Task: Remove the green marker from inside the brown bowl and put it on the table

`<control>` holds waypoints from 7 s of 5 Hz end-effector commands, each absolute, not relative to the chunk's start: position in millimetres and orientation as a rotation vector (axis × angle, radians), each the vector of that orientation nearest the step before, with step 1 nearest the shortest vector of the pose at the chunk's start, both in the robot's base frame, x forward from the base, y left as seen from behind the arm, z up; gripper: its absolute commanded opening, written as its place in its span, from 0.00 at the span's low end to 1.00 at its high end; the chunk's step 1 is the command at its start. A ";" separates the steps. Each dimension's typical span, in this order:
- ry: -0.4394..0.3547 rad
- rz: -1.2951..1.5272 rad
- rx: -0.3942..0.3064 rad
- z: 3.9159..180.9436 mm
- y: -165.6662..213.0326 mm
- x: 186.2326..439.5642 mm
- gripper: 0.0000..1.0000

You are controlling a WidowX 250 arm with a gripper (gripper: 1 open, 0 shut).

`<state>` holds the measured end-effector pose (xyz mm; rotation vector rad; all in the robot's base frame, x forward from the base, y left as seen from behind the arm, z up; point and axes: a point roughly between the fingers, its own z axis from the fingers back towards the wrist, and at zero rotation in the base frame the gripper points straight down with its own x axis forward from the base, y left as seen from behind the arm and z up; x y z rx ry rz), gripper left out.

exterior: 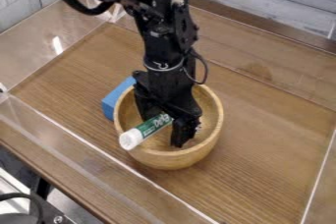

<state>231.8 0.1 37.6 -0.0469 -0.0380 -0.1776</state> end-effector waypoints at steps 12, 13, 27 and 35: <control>-0.065 -0.216 -0.076 70.7 -5.4 243.7 0.00; -0.069 -0.221 -0.080 74.3 -6.5 244.9 0.00; -0.121 -0.306 -0.115 105.9 -16.0 252.7 0.00; -0.164 -0.448 -0.038 138.1 41.2 261.4 0.00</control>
